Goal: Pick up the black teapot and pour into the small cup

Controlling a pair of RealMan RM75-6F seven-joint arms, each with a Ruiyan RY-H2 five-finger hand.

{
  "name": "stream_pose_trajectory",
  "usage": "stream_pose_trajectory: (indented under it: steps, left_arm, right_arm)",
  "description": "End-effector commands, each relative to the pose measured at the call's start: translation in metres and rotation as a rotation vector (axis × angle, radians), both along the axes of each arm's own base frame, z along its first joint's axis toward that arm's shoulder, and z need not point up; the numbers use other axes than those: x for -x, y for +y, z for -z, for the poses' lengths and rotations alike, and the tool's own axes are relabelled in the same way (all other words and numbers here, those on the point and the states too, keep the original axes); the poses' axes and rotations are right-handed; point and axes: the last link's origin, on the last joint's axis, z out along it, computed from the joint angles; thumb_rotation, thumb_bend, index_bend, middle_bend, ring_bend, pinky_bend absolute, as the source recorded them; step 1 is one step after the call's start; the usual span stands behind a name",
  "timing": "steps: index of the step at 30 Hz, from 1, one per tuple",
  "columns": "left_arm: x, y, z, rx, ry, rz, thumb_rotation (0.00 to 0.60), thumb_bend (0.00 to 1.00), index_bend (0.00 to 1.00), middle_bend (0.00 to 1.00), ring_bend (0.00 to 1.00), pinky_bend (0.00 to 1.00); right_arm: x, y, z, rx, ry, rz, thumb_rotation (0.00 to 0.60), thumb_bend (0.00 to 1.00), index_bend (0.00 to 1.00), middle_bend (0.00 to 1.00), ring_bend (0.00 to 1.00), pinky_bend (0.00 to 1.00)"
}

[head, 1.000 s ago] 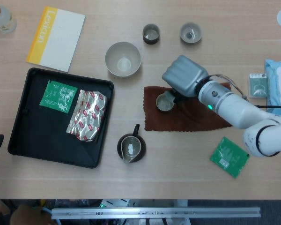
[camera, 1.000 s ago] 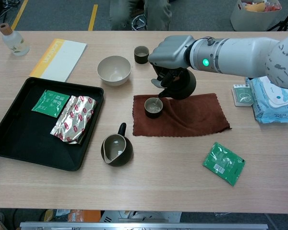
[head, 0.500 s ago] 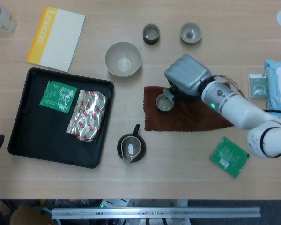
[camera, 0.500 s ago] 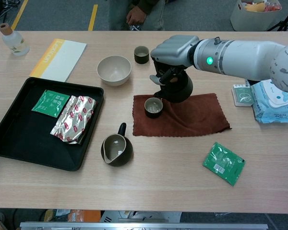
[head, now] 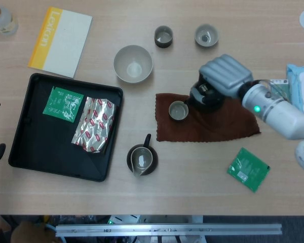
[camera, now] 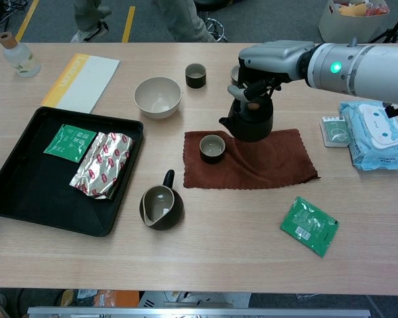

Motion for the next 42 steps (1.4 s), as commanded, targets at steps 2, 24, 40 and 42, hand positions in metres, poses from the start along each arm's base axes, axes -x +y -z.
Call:
stream_pose_trajectory:
  steps: [2,24,40,42]
  left_arm:
    - [0.0,0.001,0.002,0.007,-0.002,0.002,0.6,0.29,0.11,0.19,0.16,0.17]
    - [0.002,-0.001,0.006,0.02,-0.022,-0.005,0.6,0.29,0.11,0.19,0.16,0.17]
    - [0.003,0.0,0.006,0.019,-0.026,-0.006,0.6,0.29,0.11,0.19,0.16,0.17]
    - [0.003,0.001,0.006,0.019,-0.026,-0.005,0.6,0.29,0.11,0.19,0.16,0.17]
  right_arm:
    - [0.026,0.004,-0.014,-0.018,-0.052,0.108,0.415,0.64,0.88,0.81,0.83,0.41]
    - [0.075,0.011,0.01,-0.104,-0.047,0.232,0.415,0.63,0.82,0.74,0.74,0.41]
    - [0.073,0.015,0.01,-0.107,-0.009,0.202,0.415,0.63,0.52,0.45,0.43,0.36]
    - [0.072,0.016,0.01,-0.106,-0.01,0.2,0.415,0.63,0.48,0.39,0.37,0.35]
